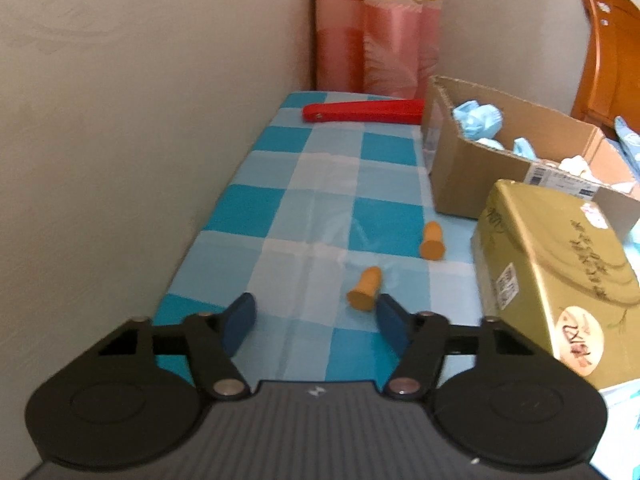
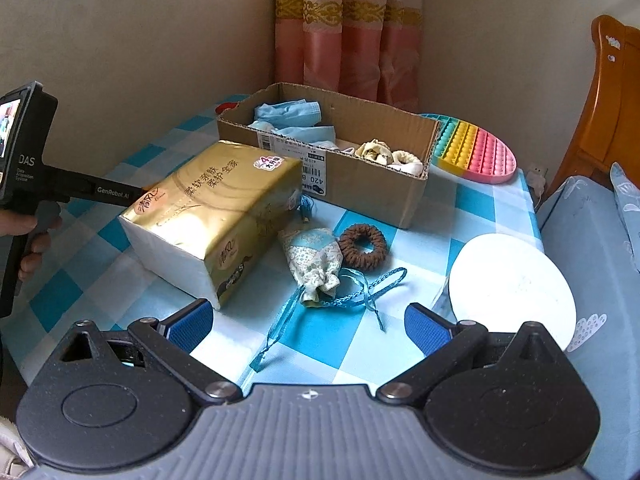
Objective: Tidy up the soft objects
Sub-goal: 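Grasp the small orange plug on the table with the left tool, then grasp the floral cloth sachet with the right tool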
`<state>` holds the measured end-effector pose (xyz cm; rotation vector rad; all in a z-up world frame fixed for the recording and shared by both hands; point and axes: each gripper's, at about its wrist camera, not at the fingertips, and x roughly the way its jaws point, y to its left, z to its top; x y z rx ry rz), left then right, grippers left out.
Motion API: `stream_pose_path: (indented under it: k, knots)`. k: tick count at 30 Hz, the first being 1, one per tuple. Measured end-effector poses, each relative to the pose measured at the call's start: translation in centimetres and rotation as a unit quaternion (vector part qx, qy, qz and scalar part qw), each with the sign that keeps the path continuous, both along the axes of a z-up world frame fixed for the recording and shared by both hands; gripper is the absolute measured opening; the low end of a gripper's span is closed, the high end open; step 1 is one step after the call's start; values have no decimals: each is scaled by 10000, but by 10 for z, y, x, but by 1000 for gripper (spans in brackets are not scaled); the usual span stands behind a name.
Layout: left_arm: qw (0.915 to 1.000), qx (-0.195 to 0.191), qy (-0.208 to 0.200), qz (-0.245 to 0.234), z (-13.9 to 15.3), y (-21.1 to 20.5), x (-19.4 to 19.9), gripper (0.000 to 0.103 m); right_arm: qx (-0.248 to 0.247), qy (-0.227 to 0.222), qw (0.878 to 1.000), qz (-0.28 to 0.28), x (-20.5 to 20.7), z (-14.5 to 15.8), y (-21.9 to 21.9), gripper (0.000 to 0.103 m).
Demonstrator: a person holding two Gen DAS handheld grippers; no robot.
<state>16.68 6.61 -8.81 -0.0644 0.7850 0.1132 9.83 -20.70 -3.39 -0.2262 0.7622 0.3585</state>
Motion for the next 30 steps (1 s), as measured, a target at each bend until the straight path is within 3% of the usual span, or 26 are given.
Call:
stream_pose_path:
  k: [4,8,13,15,19,26,30]
  knots:
    - [9997,-41,-58,-214,1,-6,3,48,-13,41,10000,89,0,-1,1,103]
    - [9992,6,-98,-395,1,-11,7,43,-105,78,9997,199,1,-3,5,103]
    - [9988,-102,-135,-449,1,-12,11,26,-208,80,9987,452,1,-6,12,103]
    - [9987,-89,-147,-469,1,-13,12,24,-268,63,9980,564,2,-7,14,101]
    - [9984,-110,-148,-527,1,-14,14,19,-415,0,9967,696,6,-8,18,90]
    - [9985,-179,-138,-499,2,-12,14,18,-619,-10,9955,715,21,-15,22,70]
    - [9985,-174,-138,-500,2,-12,14,18,-628,17,9955,711,33,-20,21,66]
